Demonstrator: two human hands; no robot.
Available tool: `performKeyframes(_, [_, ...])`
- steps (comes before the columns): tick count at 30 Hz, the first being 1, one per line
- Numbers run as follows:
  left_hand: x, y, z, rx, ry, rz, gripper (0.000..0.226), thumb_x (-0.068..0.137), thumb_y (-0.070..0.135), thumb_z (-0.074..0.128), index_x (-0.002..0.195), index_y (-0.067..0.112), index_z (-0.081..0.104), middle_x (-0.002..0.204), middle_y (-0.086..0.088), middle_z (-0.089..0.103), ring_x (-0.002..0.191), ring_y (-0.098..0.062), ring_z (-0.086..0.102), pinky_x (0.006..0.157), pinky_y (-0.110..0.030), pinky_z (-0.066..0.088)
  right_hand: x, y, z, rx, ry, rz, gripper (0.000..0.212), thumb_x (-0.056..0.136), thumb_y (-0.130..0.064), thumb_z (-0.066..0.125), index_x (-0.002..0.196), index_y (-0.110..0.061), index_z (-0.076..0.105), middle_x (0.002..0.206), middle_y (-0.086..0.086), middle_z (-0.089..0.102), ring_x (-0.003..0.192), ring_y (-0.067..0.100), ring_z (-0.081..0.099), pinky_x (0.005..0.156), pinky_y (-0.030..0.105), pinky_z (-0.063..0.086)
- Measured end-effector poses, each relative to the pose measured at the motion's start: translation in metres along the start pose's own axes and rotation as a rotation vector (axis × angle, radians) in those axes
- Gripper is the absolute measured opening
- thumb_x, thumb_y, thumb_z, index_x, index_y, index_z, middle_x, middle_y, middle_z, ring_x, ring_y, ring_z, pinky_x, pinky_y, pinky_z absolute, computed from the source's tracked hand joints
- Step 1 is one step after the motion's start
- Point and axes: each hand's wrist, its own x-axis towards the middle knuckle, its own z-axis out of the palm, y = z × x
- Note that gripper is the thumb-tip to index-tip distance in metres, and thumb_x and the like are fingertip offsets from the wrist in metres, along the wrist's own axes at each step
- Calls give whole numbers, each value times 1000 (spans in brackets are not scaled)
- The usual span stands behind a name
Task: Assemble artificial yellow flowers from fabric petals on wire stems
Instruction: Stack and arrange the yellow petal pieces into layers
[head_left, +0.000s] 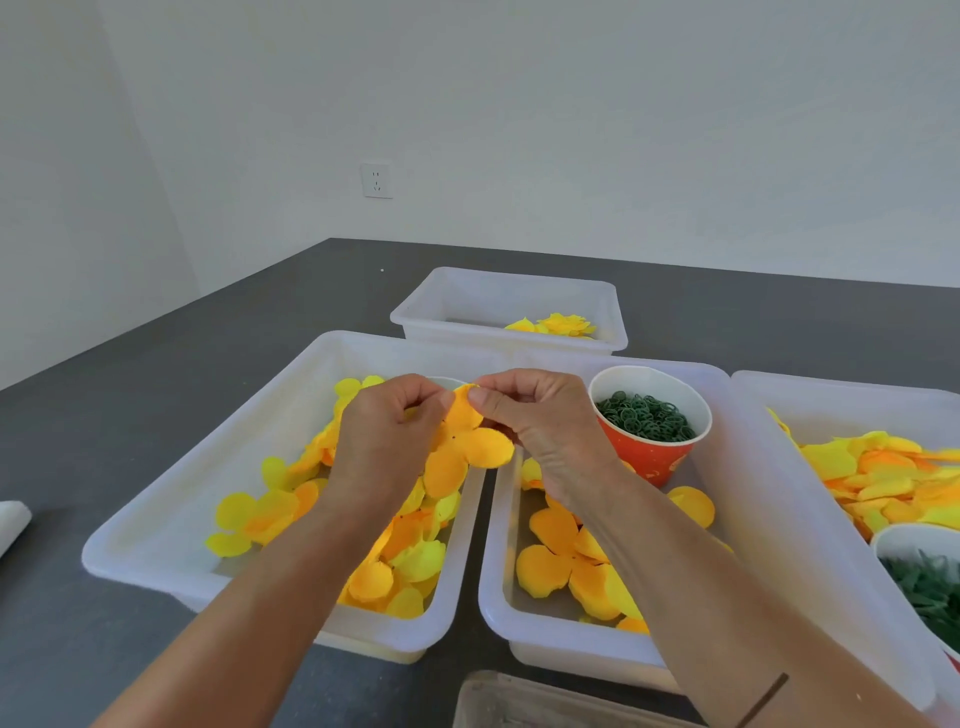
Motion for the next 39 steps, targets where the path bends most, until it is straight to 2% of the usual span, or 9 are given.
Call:
performKeyframes(3, [-1,4,2,156,18,56,21,90,13,56,72,15,65,56,9,53,52,-1,44,48,-12,35,1,5,1,-249,73,-8,11,79,-11,74,69,-13,70,63,5,69,56,8,60,59,25,52])
performKeyframes(5, [-1,3,4,162,5,-27,24,91,12,53,69,16,63,55,9,49,52,-5,42,48,-12,32,1,4,1,-339,57,-27,11,81,-11,72,70,-12,70,69,10,69,62,12,59,65,31,52])
performKeyframes(7, [3,2,0,-82,-58,-253,29,94,9,51,67,13,61,58,0,51,55,-13,43,53,-22,37,0,1,2,-312,2,-61,8,82,-7,69,74,-7,70,67,10,65,60,11,57,62,26,51])
performKeyframes(10, [4,10,-9,-579,-259,-513,24,94,4,46,75,4,61,53,-4,57,42,-12,52,43,-17,42,0,-4,0,-147,-109,-59,9,83,-1,65,76,-3,69,68,13,63,55,10,58,54,19,51])
performKeyframes(15, [3,14,-15,-804,-392,-503,8,75,13,55,73,6,60,57,-5,42,43,-11,40,39,-16,34,3,-7,-1,115,-194,-5,20,83,5,59,71,-8,68,64,8,64,52,11,58,52,20,50])
performKeyframes(20, [1,14,-16,-559,-351,-284,18,90,10,52,79,6,65,61,-4,64,52,-13,59,47,-22,49,6,-5,-7,47,-128,-60,17,82,2,61,71,-9,69,63,2,67,58,11,60,57,23,53])
performKeyframes(24, [-3,5,-8,-7,-223,34,20,91,9,54,79,12,69,57,10,52,55,-6,44,54,-22,39,3,-2,-7,-224,-72,-191,5,82,-1,66,82,1,71,78,25,69,69,19,60,69,34,53])
performKeyframes(31, [-1,2,-7,-120,-31,-36,19,84,11,66,66,16,67,52,3,58,49,-12,50,48,-27,43,4,-4,-4,-201,-78,-168,6,82,-7,69,79,-10,72,78,19,71,65,16,63,64,30,55])
performKeyframes(39, [-7,10,-4,231,323,203,15,82,10,65,68,8,62,61,-2,62,55,-21,56,55,-31,47,2,-4,-3,-206,-106,-97,6,84,-10,68,86,-10,73,77,11,72,68,16,65,61,29,57])
